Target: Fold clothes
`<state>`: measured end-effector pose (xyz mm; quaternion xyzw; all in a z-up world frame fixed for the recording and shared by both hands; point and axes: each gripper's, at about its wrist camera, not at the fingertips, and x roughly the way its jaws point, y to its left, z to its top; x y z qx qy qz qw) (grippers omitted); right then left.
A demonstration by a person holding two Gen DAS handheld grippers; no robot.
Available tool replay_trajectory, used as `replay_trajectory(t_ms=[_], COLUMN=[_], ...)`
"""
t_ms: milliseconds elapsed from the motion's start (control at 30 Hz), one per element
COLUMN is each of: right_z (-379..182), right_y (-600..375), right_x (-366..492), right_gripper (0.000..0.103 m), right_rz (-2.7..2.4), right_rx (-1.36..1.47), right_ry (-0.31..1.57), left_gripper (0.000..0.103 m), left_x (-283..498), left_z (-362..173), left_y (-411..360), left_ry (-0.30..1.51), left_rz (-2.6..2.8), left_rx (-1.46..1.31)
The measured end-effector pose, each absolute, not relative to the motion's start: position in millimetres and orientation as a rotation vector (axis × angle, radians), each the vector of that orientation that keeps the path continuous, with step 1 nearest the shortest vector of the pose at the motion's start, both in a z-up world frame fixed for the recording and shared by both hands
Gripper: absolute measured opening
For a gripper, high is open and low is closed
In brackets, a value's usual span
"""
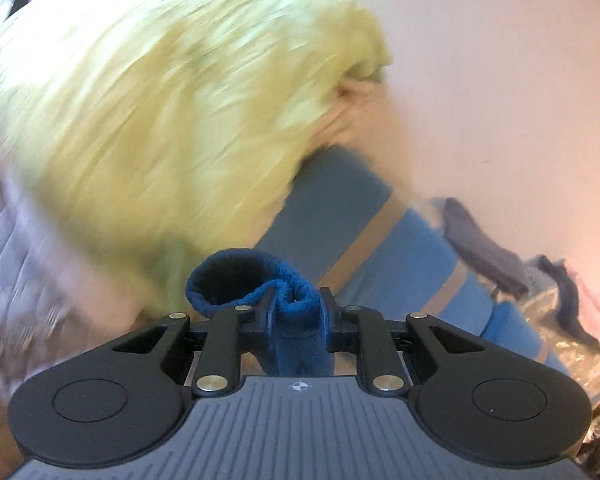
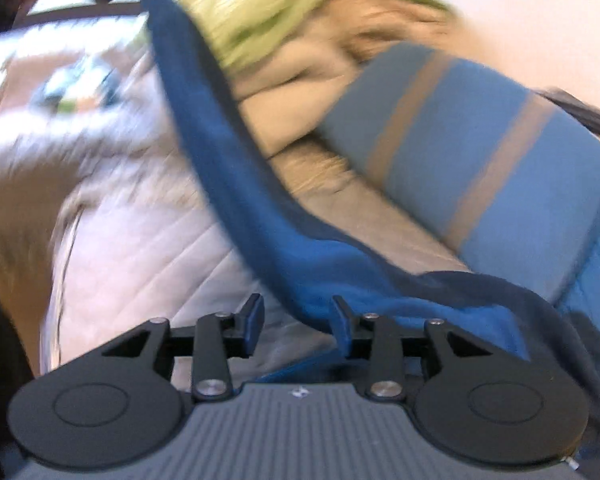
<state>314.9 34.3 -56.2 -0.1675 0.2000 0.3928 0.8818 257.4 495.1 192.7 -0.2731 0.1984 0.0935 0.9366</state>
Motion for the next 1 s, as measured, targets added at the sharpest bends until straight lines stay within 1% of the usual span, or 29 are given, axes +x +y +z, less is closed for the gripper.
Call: replay_trajectory(t_ms=[133,233,267,300,333,433,500,533,567,667,767,800,833,900,933,967,1000], right_z=[-38,-50,-56,-62,-69,-86,-97,-103,-108,-126,-131,-127,-122,-111,-105,-100,-96], right_y=[-13,-25,-27,-22,-18,4,26,36,41,50,51,47,43,33,28,21,15], right_x=[358,395,407,415,423,442,451,455,460,469,463,458,453,439,432,423,416], right_gripper=[0.052,0.051,0.047,0.036,0.032,0.032,0.032,0.032,0.032,0.031,0.031,0.034,0.043,0.055,0.062,0.064,0.068], right_rz=[0.682,0.617,0.605,0.610,0.616,0.634,0.625,0.620,0.607,0.574,0.566,0.570,0.576,0.606,0.622,0.637,0.647], right_rx=[-0.148,-0.073,-0.050,-0.040,-0.031,-0.034,-0.072,-0.085,-0.071,-0.041,-0.033,-0.016,-0.001,0.017,0.023,0.012,-0.003], right_ry=[0.473,0.577,0.614,0.628,0.642,0.676,0.689,0.696,0.710,0.745,0.725,0.720,0.717,0.717,0.718,0.721,0.725], left_gripper=[0.016,0.016,0.016,0.016,0.016,0.016,0.012,0.010,0.000,0.000,0.000,0.000,0.000,0.001,0.004,0.012,0.026], left_x=[296,329,340,350,357,377,386,388,388,380,369,366,365,365,365,365,366], left_z=[240,264,270,276,280,293,300,303,306,316,305,300,293,279,273,266,258], left_y=[477,457,448,437,426,391,357,338,315,240,171,149,140,122,113,104,103], left_ry=[0.338,0.300,0.290,0.282,0.274,0.258,0.255,0.251,0.231,0.196,0.235,0.248,0.275,0.328,0.355,0.382,0.396], left_rz=[0.174,0.161,0.153,0.148,0.129,0.067,0.002,-0.032,-0.087,-0.232,-0.339,-0.376,-0.392,-0.420,-0.434,-0.448,-0.445], left_rx=[-0.492,-0.470,-0.459,-0.446,-0.439,-0.409,-0.361,-0.338,-0.303,-0.189,-0.055,-0.015,-0.002,0.023,0.035,0.047,0.057])
